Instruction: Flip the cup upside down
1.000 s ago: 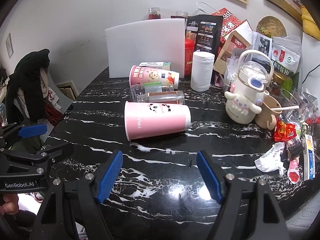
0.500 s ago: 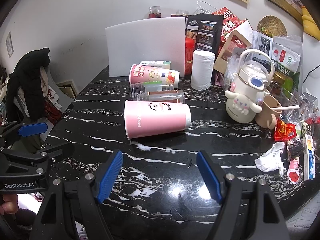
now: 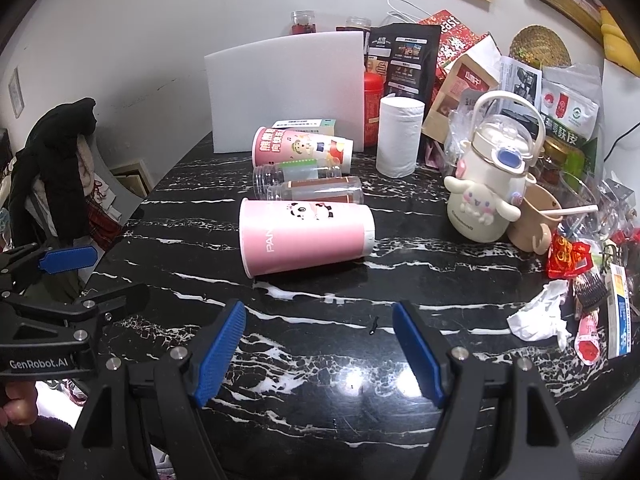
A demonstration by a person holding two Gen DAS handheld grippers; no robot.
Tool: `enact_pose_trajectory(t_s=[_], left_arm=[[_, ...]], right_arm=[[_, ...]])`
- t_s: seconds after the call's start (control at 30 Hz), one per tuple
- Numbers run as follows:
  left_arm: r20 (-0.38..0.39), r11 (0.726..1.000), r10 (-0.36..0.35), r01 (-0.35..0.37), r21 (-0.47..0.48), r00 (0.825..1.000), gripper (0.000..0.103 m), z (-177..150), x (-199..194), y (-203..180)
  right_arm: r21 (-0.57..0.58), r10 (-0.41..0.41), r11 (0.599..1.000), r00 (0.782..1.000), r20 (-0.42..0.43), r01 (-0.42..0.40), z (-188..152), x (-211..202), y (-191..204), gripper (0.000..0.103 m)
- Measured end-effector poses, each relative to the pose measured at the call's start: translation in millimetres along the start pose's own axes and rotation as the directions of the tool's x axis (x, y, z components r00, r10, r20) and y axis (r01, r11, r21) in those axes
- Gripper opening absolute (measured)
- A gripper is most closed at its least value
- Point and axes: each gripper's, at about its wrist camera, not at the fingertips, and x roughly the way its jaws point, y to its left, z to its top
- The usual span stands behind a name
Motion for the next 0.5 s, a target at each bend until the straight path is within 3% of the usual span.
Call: enact_pose_trajectory(t_s=[0.5], left_arm=[[-0.030,0.997,-0.044,0.046,0.069,0.999,0.087,35,29,-21]], right_arm=[[0.045,0.023,0.999,0.999,-0.035,-0.021,4,26,-25,0.077]])
